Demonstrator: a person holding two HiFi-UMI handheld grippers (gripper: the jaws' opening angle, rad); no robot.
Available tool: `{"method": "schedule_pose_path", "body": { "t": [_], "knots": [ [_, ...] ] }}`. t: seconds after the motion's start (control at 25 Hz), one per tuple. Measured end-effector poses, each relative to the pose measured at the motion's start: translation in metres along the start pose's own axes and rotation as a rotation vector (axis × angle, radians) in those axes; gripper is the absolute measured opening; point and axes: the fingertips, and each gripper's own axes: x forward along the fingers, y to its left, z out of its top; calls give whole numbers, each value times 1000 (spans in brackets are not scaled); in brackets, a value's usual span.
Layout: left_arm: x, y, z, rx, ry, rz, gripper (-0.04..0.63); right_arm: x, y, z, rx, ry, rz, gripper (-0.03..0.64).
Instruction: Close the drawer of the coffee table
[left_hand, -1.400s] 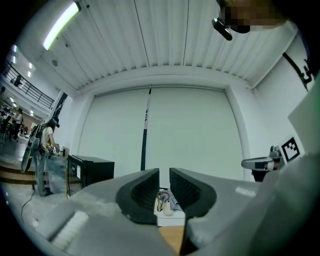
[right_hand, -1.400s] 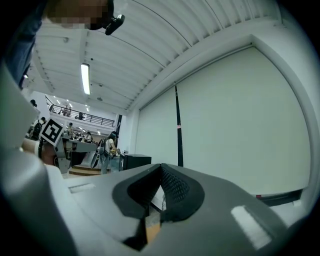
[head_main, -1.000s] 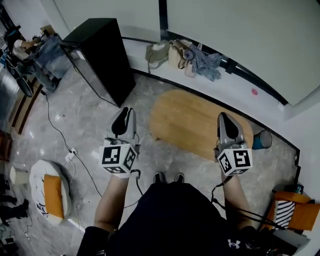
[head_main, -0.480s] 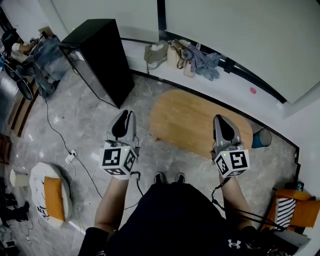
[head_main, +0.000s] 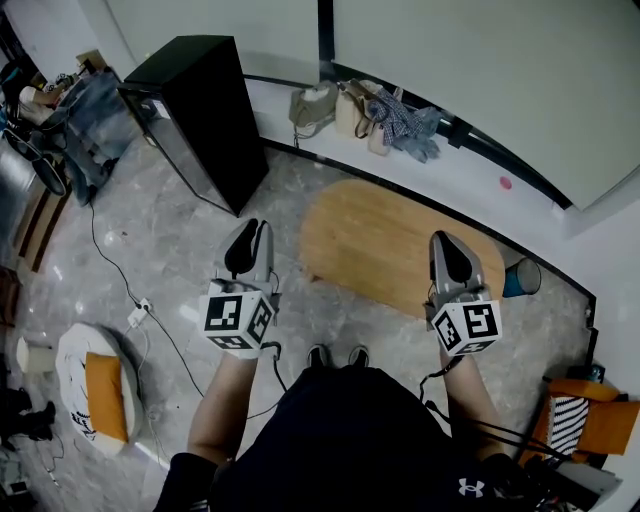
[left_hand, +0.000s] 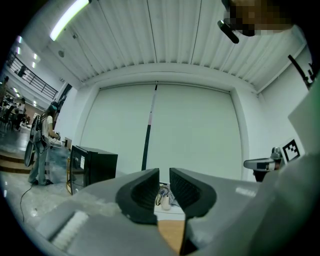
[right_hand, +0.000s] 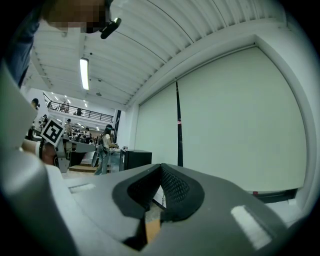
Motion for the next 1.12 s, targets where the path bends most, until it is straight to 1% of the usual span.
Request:
{"method": "schedule_pose_path", "body": {
  "t": [0.68, 1.12],
  "knots": [
    [7, 9, -13, -28, 26, -4, 71, 6, 3, -10, 15, 22, -13, -2],
    [15, 15, -15, -38, 30, -8, 72, 13, -1, -13, 24, 30, -23, -2]
  ]
}}
